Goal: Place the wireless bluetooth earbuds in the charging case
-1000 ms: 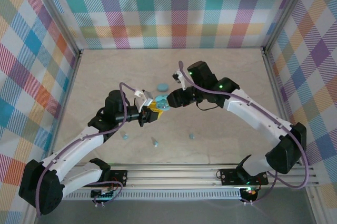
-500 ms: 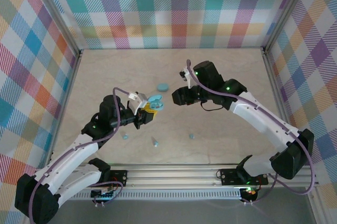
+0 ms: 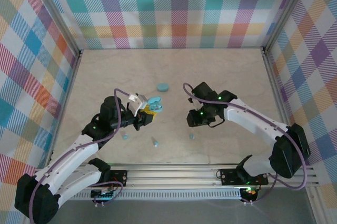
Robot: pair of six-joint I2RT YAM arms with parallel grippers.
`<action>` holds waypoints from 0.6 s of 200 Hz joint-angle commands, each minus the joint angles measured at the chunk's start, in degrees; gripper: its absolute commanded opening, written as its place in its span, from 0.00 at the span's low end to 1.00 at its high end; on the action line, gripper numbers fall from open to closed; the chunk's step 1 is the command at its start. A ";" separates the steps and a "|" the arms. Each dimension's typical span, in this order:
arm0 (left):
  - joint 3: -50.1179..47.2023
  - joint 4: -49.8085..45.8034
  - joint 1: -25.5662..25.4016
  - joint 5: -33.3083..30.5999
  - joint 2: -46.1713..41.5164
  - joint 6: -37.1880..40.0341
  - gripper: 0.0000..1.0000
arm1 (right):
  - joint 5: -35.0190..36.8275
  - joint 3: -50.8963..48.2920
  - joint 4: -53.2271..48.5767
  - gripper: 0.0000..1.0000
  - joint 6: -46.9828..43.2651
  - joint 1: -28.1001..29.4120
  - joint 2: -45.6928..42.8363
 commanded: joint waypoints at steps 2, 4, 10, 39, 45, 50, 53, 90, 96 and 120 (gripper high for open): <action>-0.73 1.67 0.24 2.01 -0.54 -0.16 0.14 | -1.16 -1.53 -0.39 0.27 1.77 0.00 1.72; -0.74 1.68 0.26 1.97 -0.54 -0.16 0.14 | -1.33 -1.61 -0.38 0.26 1.77 -0.04 1.94; -0.82 1.71 0.24 2.05 -0.54 -0.16 0.14 | -1.63 -1.66 -0.45 0.25 1.78 0.06 2.83; -1.26 1.98 0.27 2.05 -0.52 -0.08 0.14 | -0.78 -1.87 0.04 0.23 1.17 0.37 6.25; -1.30 2.01 0.28 2.00 -0.39 -0.12 0.14 | -0.38 -1.93 0.06 0.22 1.01 0.53 6.96; -1.35 2.05 0.24 1.97 -0.42 -0.07 0.14 | -0.04 -1.80 0.06 0.22 0.88 0.61 7.54; -1.36 2.07 0.23 1.96 -0.37 -0.07 0.14 | 0.13 -1.84 0.06 0.22 0.82 0.69 7.96; -1.84 2.09 0.23 1.81 -0.14 0.02 0.14 | 2.40 -1.04 -0.98 0.20 -0.11 2.14 12.55; -1.88 2.08 0.23 1.75 -0.06 0.01 0.14 | 2.76 -0.97 -1.13 0.20 -0.24 2.44 13.07; -1.99 2.53 0.24 1.61 0.37 0.02 0.15 | 4.04 -0.79 -1.28 0.21 -0.59 3.03 14.92</action>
